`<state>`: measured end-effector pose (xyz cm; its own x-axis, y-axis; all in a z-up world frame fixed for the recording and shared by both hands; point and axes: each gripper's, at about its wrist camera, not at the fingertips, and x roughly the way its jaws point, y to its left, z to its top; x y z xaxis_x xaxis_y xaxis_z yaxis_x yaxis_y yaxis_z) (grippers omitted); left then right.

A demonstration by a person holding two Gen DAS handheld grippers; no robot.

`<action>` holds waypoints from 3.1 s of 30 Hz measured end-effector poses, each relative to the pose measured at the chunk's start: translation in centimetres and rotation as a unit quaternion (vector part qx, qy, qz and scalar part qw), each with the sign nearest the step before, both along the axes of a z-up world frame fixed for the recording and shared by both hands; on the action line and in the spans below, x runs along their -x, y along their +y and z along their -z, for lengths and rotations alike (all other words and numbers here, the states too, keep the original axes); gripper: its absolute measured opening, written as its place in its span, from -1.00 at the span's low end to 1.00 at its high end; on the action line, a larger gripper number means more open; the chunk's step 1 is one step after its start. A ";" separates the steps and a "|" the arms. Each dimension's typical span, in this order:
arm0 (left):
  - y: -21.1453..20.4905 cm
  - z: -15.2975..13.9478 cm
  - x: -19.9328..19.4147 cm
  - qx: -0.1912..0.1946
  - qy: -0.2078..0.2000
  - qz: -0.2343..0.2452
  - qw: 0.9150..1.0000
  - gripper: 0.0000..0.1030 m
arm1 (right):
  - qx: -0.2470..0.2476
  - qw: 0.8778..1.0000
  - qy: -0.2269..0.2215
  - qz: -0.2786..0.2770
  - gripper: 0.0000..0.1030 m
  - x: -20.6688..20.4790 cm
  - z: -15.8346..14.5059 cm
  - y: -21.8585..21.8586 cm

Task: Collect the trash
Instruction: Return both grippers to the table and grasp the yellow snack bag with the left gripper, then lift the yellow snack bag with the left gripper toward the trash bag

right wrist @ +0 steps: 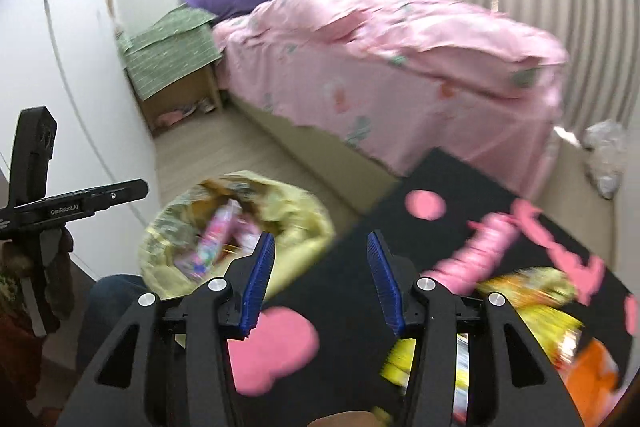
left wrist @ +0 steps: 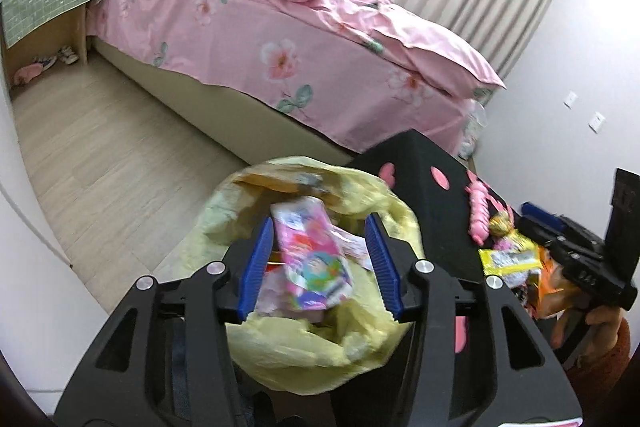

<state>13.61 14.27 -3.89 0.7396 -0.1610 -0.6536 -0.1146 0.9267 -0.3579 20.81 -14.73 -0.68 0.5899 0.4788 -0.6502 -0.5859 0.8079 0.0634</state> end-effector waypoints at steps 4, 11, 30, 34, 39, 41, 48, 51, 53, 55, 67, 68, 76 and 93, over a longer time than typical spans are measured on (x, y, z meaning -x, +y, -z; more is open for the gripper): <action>-3.6 -0.1 -0.5 -0.004 -0.003 0.043 0.999 -0.10 | 0.012 0.998 -0.035 0.056 -0.07 2.1 -1.2 -6.1; -10.5 -0.4 -1.7 -0.002 -0.020 0.123 0.992 0.02 | 0.029 0.987 -0.073 0.138 0.12 5.9 -0.9 -15.4; -28.7 0.6 -14.1 -0.072 -0.035 0.354 0.932 0.03 | 0.000 0.963 -0.062 0.264 0.14 8.8 2.9 -25.8; -32.3 2.8 -19.1 -0.079 0.020 0.374 0.924 0.03 | 0.047 0.952 -0.077 0.292 0.14 8.8 3.9 -26.1; -35.7 4.5 -21.4 -0.130 0.054 0.381 0.914 0.03 | 0.037 0.949 -0.075 0.303 0.14 9.0 4.7 -27.5; -36.6 5.4 -21.8 -0.148 0.071 0.382 0.910 0.03 | 0.023 0.949 -0.065 0.306 0.14 8.9 5.1 -28.1; -35.6 6.8 -22.4 -0.125 0.119 0.330 0.928 -0.24 | -0.008 0.957 -0.037 0.288 0.14 8.9 6.3 -27.9; -34.0 5.2 -20.9 -0.103 0.094 0.322 0.936 -0.30 | -0.002 0.958 -0.047 0.282 0.14 9.2 6.0 -27.3; -32.6 3.5 -19.0 -0.087 0.074 0.312 0.943 -0.30 | -0.003 0.959 -0.049 0.281 0.14 9.4 5.9 -27.1; -31.2 2.3 -16.9 -0.063 0.063 0.310 0.947 -0.30 | -0.012 0.959 -0.046 0.280 0.14 9.4 5.9 -27.1; -22.4 1.5 -3.7 -0.018 0.052 0.209 0.976 -0.30 | -0.005 0.975 -0.043 0.219 0.15 9.7 5.2 -23.2; -21.7 1.8 -3.1 -0.016 0.060 0.200 0.978 -0.30 | -0.002 0.978 -0.043 0.206 0.14 9.8 5.2 -22.6; -19.5 4.6 0.4 0.004 0.101 0.183 0.978 -0.21 | 0.035 0.997 0.028 0.057 0.14 7.5 7.8 -15.4; -16.5 2.9 1.7 0.023 0.047 0.148 0.988 0.01 | -0.030 0.988 0.142 -0.053 0.15 11.2 7.8 -13.9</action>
